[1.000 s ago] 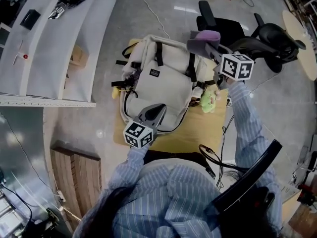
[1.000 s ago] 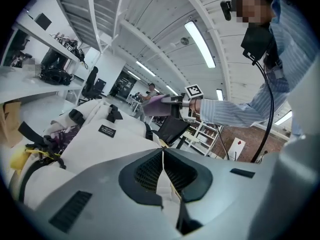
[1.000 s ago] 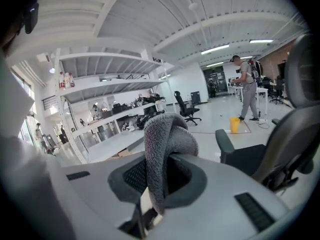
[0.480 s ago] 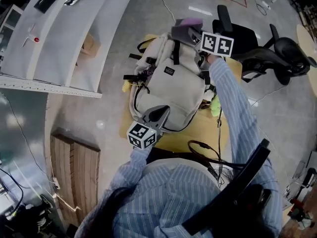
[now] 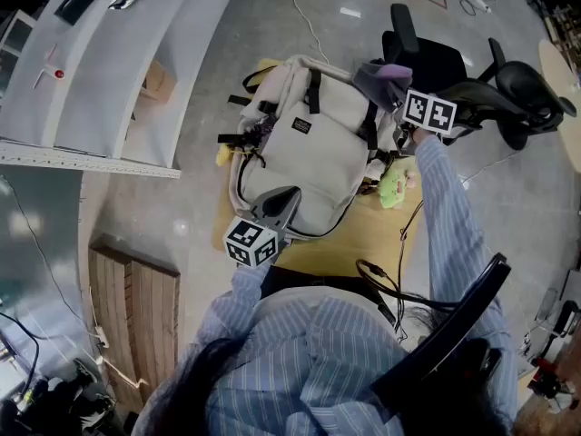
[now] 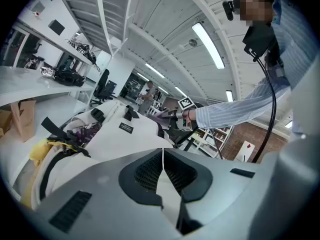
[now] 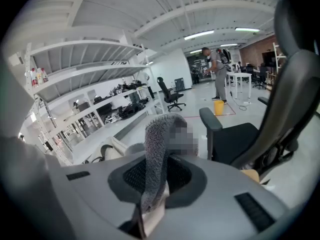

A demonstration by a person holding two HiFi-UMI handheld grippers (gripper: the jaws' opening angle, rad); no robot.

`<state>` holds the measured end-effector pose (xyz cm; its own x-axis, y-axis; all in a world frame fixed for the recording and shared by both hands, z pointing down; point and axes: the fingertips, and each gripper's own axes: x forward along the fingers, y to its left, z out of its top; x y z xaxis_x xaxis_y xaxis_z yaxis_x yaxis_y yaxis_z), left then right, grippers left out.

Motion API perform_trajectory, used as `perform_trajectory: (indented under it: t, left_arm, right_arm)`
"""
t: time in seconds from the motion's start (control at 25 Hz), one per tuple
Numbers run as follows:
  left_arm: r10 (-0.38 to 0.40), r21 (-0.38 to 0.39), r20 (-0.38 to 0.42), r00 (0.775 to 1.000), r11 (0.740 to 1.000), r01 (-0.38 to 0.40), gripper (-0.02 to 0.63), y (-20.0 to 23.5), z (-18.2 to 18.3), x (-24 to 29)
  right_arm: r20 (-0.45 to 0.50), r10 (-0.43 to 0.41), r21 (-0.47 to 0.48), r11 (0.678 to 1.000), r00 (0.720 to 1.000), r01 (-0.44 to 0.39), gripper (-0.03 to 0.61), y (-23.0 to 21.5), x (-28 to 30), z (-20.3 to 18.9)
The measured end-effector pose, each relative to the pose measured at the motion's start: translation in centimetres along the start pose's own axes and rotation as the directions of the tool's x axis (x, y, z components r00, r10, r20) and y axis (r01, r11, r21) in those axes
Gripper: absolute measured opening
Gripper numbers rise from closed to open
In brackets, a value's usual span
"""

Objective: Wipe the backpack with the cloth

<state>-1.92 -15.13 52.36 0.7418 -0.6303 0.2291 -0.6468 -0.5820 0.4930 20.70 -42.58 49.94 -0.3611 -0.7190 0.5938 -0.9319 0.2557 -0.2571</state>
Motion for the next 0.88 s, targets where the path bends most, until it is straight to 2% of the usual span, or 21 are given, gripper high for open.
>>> perform_trajectory:
  t: [0.32, 0.52, 0.72, 0.88]
  left_arm:
    - [-0.049, 0.025, -0.044, 0.998, 0.998, 0.050, 0.012, -3.2, -1.3, 2.2]
    - [-0.049, 0.031, -0.054, 0.997, 0.998, 0.051, 0.012, -5.3, -2.0, 3.1]
    - [-0.036, 0.043, -0.049, 0.998, 0.998, 0.038, 0.012, -7.6, -2.7, 3.4]
    - [-0.013, 0.052, -0.030, 0.999, 0.999, 0.014, 0.012, -9.6, -3.4, 3.4]
  right_arm:
    - [-0.026, -0.066, 0.076, 0.995, 0.997, 0.068, 0.041, -6.9, -6.5, -5.6]
    - [-0.033, -0.058, 0.083, 0.995, 0.998, 0.061, 0.041, -8.4, -10.2, -8.4]
    - [0.026, -0.053, -0.054, 0.997, 0.998, 0.055, 0.041, -7.5, -13.8, -9.4]
    - [0.032, 0.021, -0.179, 0.984, 0.999, -0.015, 0.041, -4.6, -16.7, -10.5]
